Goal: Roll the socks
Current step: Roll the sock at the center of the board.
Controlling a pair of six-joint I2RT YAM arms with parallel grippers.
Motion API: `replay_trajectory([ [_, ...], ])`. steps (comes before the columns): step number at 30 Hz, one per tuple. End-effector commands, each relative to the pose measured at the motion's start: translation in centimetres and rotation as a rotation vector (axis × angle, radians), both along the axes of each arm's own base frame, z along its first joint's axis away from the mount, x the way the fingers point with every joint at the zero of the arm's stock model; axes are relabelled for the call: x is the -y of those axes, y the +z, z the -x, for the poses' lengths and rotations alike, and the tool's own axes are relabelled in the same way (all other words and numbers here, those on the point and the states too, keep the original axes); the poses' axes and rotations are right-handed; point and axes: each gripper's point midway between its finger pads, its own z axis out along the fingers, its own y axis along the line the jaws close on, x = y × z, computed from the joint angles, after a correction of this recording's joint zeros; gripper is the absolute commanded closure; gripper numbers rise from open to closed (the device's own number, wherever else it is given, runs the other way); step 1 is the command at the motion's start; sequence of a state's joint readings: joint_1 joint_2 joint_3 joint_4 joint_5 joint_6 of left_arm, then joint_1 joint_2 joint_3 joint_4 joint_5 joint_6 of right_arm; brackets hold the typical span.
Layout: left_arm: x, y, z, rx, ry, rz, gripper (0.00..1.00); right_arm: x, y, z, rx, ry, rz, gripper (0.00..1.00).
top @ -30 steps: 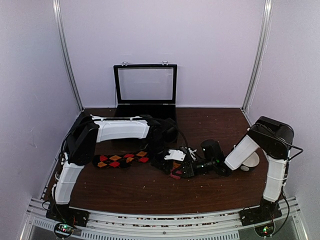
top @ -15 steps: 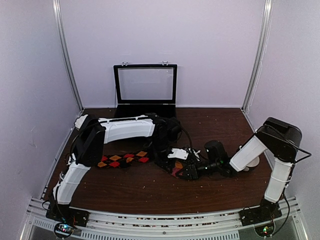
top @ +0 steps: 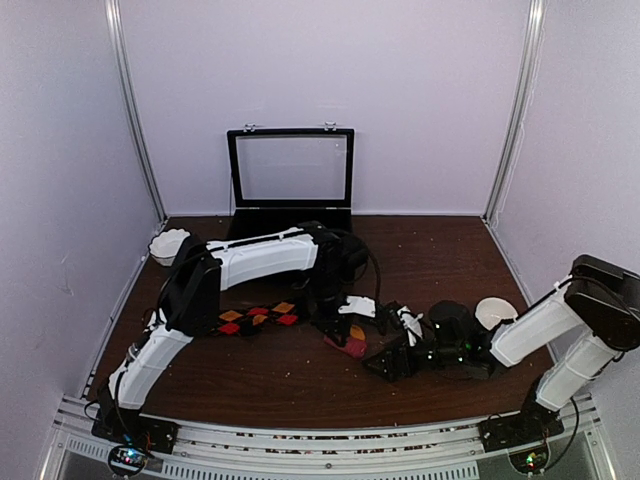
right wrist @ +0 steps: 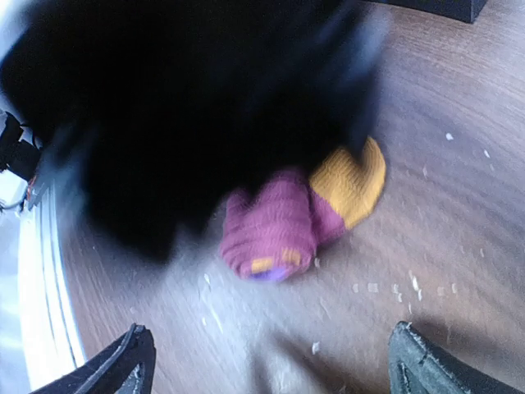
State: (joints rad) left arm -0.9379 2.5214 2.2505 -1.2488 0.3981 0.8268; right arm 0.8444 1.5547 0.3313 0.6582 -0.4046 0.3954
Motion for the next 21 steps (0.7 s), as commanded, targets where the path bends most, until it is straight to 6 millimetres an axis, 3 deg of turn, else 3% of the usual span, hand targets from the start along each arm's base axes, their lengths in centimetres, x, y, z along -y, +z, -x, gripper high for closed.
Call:
replay_trajectory([
  [1, -3.0, -4.7, 1.9, -0.179, 0.077, -0.176, 0.79, 2.5, -2.7, 1.8, 0.039, -0.025, 0.166, 0.0],
  [5, -3.2, -4.5, 1.9, -0.243, 0.155, -0.189, 0.81, 3.9, -1.4, 1.2, 0.133, -0.132, 0.225, 0.0],
  [8, -3.4, -4.3, 1.9, -0.288, 0.217, -0.197, 0.81, 4.5, 0.8, 1.0, 0.187, -0.189, 0.156, 0.0],
  [10, -3.5, -4.4, 1.8, -0.286, 0.251, -0.218, 0.81, 6.0, 2.1, 0.0, 0.18, -0.34, 0.07, 0.0],
  [11, -3.6, -4.3, 1.9, -0.295, 0.261, -0.228, 0.81, 7.8, 2.2, -1.0, 0.168, -0.474, 0.064, 0.0],
  [13, -3.6, -4.0, 2.3, -0.33, 0.273, -0.249, 0.8, 9.1, 2.5, -1.5, 0.141, -0.566, 0.027, 0.0],
  [17, -4.0, -4.5, 2.6, -0.359, 0.299, -0.297, 0.81, 7.6, 6.1, -0.8, 0.293, -0.434, -0.069, 0.0],
  [21, -3.5, -4.8, 2.1, -0.348, 0.349, -0.308, 0.8, 4.8, 6.3, 1.0, 0.452, -0.21, 0.108, 0.0],
])
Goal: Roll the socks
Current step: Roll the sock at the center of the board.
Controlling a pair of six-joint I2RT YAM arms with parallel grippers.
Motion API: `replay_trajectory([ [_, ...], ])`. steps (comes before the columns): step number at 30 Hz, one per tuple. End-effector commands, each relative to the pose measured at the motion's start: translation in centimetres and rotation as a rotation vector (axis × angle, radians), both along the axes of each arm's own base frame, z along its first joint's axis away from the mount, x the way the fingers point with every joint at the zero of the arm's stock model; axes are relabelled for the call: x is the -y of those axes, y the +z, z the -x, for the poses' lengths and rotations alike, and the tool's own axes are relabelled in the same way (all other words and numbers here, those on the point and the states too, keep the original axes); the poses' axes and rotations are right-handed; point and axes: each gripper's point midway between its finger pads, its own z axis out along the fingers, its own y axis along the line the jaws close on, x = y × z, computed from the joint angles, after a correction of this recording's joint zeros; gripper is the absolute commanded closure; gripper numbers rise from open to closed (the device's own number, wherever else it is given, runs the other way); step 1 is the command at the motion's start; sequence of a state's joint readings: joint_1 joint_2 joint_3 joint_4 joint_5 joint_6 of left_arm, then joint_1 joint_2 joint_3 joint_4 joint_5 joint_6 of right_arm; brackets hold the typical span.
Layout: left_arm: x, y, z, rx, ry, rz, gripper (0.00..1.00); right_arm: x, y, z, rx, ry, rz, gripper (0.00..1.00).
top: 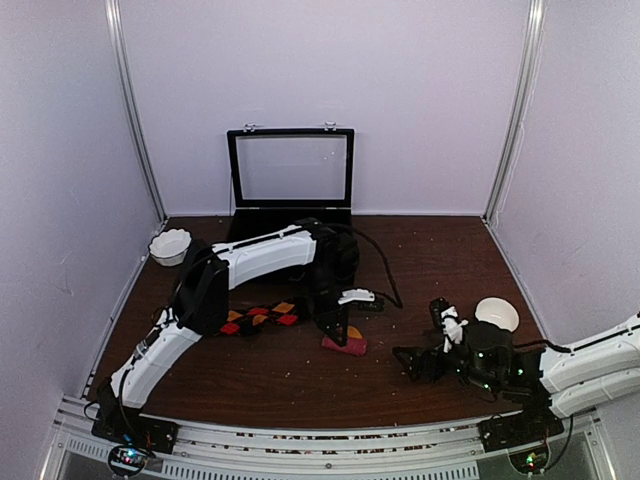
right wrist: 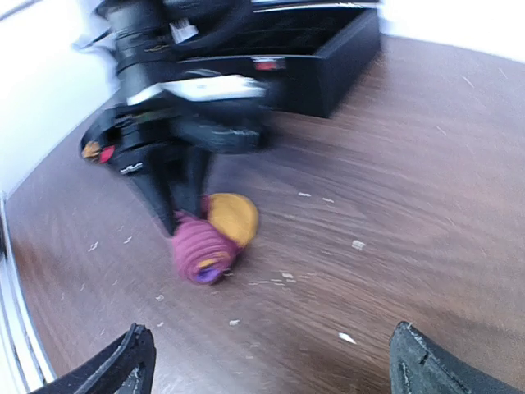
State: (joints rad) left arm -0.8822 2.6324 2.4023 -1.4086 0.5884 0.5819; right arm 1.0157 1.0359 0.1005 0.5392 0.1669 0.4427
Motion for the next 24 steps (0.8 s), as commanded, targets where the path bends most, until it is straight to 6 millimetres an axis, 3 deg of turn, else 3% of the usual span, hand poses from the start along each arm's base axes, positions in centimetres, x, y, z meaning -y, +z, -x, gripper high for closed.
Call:
replay_trajectory([
  [1, -3.0, -5.0, 1.7, -0.085, 0.046, -0.239, 0.8, -3.1, 1.3, 1.6, 0.188, 0.203, 0.216, 0.03],
  [5, -2.7, -5.5, 1.9, -0.102, 0.062, -0.247, 0.8, -6.3, 0.6, 4.7, 0.325, 0.446, 0.348, 0.21],
  [10, -2.3, -5.1, 2.9, -0.178, 0.078, -0.231, 0.8, -9.3, 0.1, 4.0, 0.445, 0.576, 0.57, 0.45],
  [18, -2.7, -4.4, 4.1, -0.282, 0.07, -0.205, 0.79, -12.8, -2.1, 2.2, 0.476, 0.729, 0.705, 0.59],
  [24, -2.8, -4.3, 4.0, -0.294, 0.064, -0.197, 0.79, -13.4, -4.7, 1.7, 0.424, 0.792, 0.755, 0.62],
])
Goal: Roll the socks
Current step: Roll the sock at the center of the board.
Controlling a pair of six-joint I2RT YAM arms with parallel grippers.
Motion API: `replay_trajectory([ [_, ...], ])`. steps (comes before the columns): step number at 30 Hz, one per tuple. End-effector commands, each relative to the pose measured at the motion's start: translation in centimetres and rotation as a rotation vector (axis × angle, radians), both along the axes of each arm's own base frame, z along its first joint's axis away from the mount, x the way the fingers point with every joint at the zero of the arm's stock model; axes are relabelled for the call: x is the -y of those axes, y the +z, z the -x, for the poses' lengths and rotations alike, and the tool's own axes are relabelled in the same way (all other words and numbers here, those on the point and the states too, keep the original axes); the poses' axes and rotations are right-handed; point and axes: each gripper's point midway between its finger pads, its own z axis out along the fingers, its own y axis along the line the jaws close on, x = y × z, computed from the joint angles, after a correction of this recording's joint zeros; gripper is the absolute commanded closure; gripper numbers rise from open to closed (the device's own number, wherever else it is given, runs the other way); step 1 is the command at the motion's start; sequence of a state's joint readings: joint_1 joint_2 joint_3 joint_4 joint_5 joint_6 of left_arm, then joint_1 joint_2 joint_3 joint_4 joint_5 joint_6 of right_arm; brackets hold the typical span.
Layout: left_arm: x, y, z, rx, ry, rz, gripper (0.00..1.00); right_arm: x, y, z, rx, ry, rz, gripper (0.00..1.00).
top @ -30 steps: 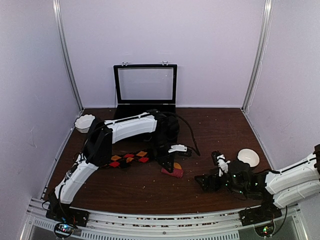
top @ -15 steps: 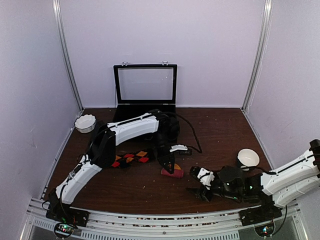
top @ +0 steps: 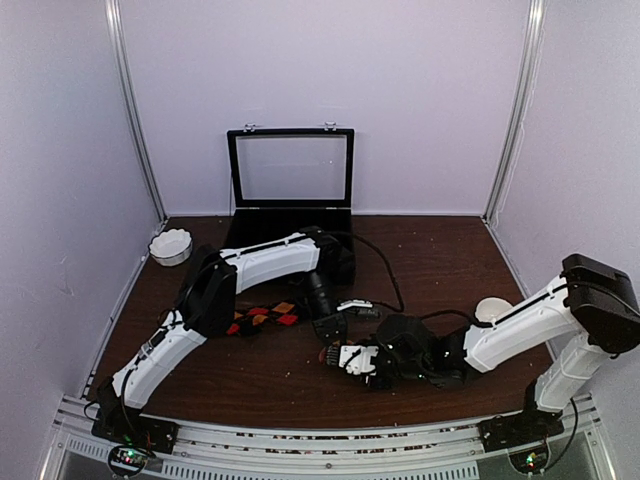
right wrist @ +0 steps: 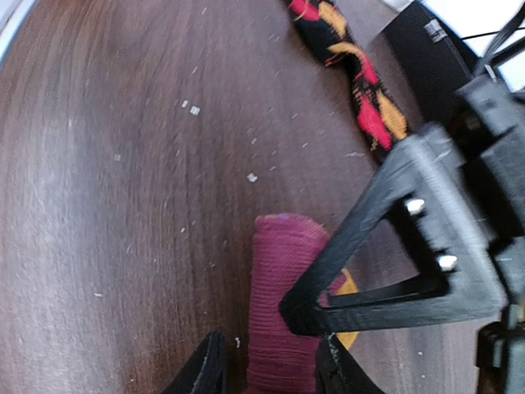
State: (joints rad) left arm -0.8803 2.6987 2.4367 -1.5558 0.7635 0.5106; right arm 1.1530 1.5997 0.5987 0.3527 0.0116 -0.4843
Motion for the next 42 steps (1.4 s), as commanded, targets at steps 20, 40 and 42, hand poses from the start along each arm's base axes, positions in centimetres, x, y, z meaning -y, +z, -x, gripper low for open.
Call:
replay_trajectory([
  [20, -1.7, -0.1, -5.2, 0.188, 0.076, 0.047, 0.59, 2.0, -6.9, -1.3, -0.289, -0.092, 0.104, 0.97],
  [40, -3.0, 9.6, -5.7, 0.509, 0.02, 0.395, 0.49, 2.6, -8.8, -1.2, -0.997, -0.349, -0.127, 0.99],
  [42, -3.1, 9.9, -5.8, 0.59, 0.005, 0.397, 0.48, 2.9, -9.1, -1.3, -1.078, -0.391, -0.154, 0.99],
])
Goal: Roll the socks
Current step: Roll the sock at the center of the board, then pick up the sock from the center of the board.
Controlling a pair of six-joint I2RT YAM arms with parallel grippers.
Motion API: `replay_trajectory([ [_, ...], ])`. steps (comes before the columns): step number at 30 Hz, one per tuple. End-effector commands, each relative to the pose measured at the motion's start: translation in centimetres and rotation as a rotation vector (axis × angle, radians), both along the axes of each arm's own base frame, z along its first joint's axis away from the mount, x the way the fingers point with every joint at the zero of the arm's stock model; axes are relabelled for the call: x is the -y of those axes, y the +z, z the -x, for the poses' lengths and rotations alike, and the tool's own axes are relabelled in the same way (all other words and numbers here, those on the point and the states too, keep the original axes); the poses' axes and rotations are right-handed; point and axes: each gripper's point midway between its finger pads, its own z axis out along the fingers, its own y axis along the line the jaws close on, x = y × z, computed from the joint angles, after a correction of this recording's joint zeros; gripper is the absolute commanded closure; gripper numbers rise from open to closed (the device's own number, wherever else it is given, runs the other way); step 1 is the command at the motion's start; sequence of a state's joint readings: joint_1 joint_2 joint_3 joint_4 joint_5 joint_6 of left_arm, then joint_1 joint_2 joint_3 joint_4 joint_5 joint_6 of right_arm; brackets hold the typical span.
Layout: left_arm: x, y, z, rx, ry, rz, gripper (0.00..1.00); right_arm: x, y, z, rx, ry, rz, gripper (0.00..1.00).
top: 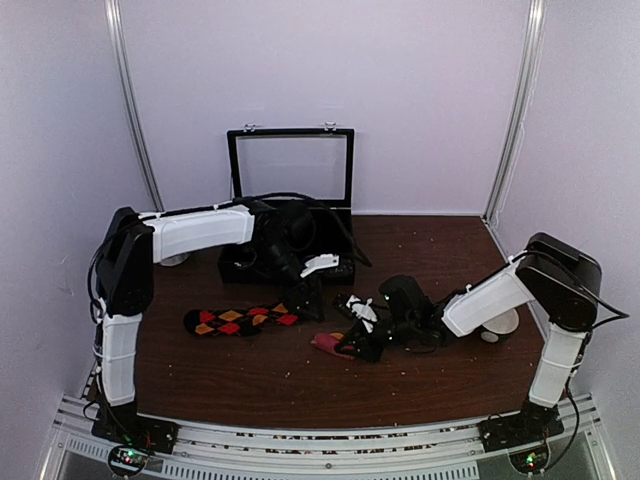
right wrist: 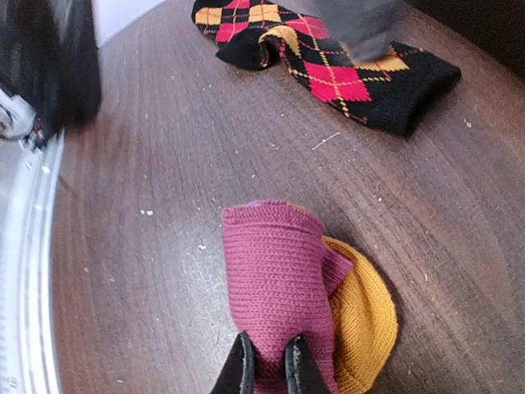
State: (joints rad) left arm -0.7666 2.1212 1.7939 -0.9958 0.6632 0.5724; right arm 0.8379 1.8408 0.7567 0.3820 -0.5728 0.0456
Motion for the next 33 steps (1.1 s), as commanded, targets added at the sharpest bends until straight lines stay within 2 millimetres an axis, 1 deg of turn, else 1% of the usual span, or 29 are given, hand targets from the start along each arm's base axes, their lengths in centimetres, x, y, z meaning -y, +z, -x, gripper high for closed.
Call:
replay_trajectory([
  [1, 0.3, 1.7, -0.6, 0.211, -0.036, 0.046, 0.48, 4.1, -6.7, 3.4, -0.419, -0.106, 0.14, 0.99],
  [3, -0.3, 2.1, -1.9, 0.312, 0.001, 0.016, 0.47, 4.3, -7.0, 3.4, -0.475, -0.126, 0.136, 0.99],
  [4, -0.9, 2.2, -3.4, 0.387, 0.052, -0.026, 0.47, 4.4, -7.3, 3.4, -0.501, -0.133, 0.145, 0.99],
  [6, -2.1, 3.1, -6.6, 0.488, 0.181, -0.081, 0.42, 4.5, -7.7, 3.5, -0.528, -0.138, 0.162, 0.99],
  [8, -3.5, 5.1, -10.3, 0.51, 0.375, -0.086, 0.41, 4.6, -7.7, 3.5, -0.537, -0.142, 0.165, 0.99],
  [9, -4.1, 6.3, -11.7, 0.49, 0.445, -0.059, 0.4, 4.6, -7.8, 3.5, -0.537, -0.143, 0.167, 0.99],
  [10, -4.7, 7.3, -12.4, 0.453, 0.481, -0.032, 0.4, 4.6, -7.7, 3.6, -0.535, -0.141, 0.167, 1.0],
  [11, -5.2, 8.3, -12.8, 0.418, 0.5, 0.0, 0.36, 4.7, -7.7, 3.6, -0.533, -0.14, 0.17, 1.0],
  [12, -5.7, 9.4, -13.2, 0.388, 0.529, 0.032, 0.09, 4.8, -7.8, 3.7, -0.531, -0.141, 0.179, 1.0],
  [13, -6.3, 10.6, -13.5, 0.361, 0.543, 0.07, 0.03, 5.0, -7.9, 3.7, -0.529, -0.142, 0.189, 1.0],
  [14, -6.5, 12.1, -13.2, 0.358, 0.534, 0.114, 0.02, 5.1, -8.1, 3.8, -0.533, -0.141, 0.195, 1.0],
  [15, -6.8, 13.3, -12.7, 0.399, 0.536, 0.143, 0.02, 5.2, -8.1, 3.9, -0.537, -0.139, 0.197, 1.0],
  [17, -6.6, 15.0, -10.8, 0.579, 0.477, 0.183, 0.02, 5.3, -8.2, 4.1, -0.542, -0.14, 0.197, 1.0],
  [18, -6.1, 15.9, -9.9, 0.677, 0.439, 0.203, 0.02, 5.3, -8.2, 4.1, -0.543, -0.14, 0.197, 1.0],
  [19, -6.0, 15.6, -9.5, 0.722, 0.419, 0.189, 0.02, 5.3, -8.3, 4.1, -0.543, -0.139, 0.199, 1.0],
  [20, -6.2, 14.0, -10.0, 0.713, 0.448, 0.143, 0.02, 5.3, -8.2, 4.1, -0.544, -0.139, 0.2, 1.0],
  [21, -7.0, 12.0, -11.6, 0.728, 0.511, 0.059, 0.02, 5.2, -8.1, 4.0, -0.54, -0.138, 0.2, 1.0],
  [22, -6.9, 10.6, -12.2, 0.691, 0.506, 0.002, 0.02, 5.2, -7.9, 3.9, -0.538, -0.139, 0.197, 1.0],
  [23, -6.8, 8.1, -9.4, 0.5, 0.358, -0.037, 0.19, 5.1, -7.8, 3.9, -0.536, -0.137, 0.195, 1.0],
  [24, -6.3, 7.7, -8.6, 0.394, 0.319, -0.002, 0.26, 5.0, -7.5, 3.8, -0.535, -0.136, 0.187, 1.0],
  [25, -5.9, 7.8, -8.1, 0.372, 0.298, 0.03, 0.26, 4.8, -7.2, 3.7, -0.533, -0.137, 0.178, 1.0],
  [26, -5.5, 7.7, -7.6, 0.424, 0.274, 0.048, 0.22, 4.6, -6.9, 3.6, -0.541, -0.139, 0.167, 1.0],
  [27, -5.2, 7.9, -6.5, 0.49, 0.241, 0.062, 0.16, 4.3, -6.6, 3.6, -0.553, -0.137, 0.155, 1.0],
  [28, -4.7, 7.8, -5.1, 0.539, 0.193, 0.077, 0.1, 4.0, -6.3, 3.5, -0.567, -0.14, 0.144, 1.0],
  [29, -4.3, 7.5, -3.2, 0.555, 0.13, 0.087, 0.03, 3.8, -6.0, 3.4, -0.579, -0.146, 0.131, 1.0],
  [30, -3.9, 7.2, -1.5, 0.561, 0.07, 0.093, 0.02, 3.6, -5.7, 3.3, -0.589, -0.156, 0.119, 1.0],
  [31, -3.3, 6.2, 0.7, 0.561, -0.011, 0.087, 0.02, 3.4, -5.5, 3.1, -0.6, -0.17, 0.104, 1.0],
  [32, -3.2, 4.8, 1.7, 0.577, -0.065, 0.062, 0.02, 3.3, -5.3, 3.0, -0.615, -0.183, 0.089, 1.0],
  [33, -2.6, 3.4, 2.9, 0.613, -0.12, 0.037, 0.02, 3.1, -5.2, 3.0, -0.631, -0.19, 0.071, 1.0],
])
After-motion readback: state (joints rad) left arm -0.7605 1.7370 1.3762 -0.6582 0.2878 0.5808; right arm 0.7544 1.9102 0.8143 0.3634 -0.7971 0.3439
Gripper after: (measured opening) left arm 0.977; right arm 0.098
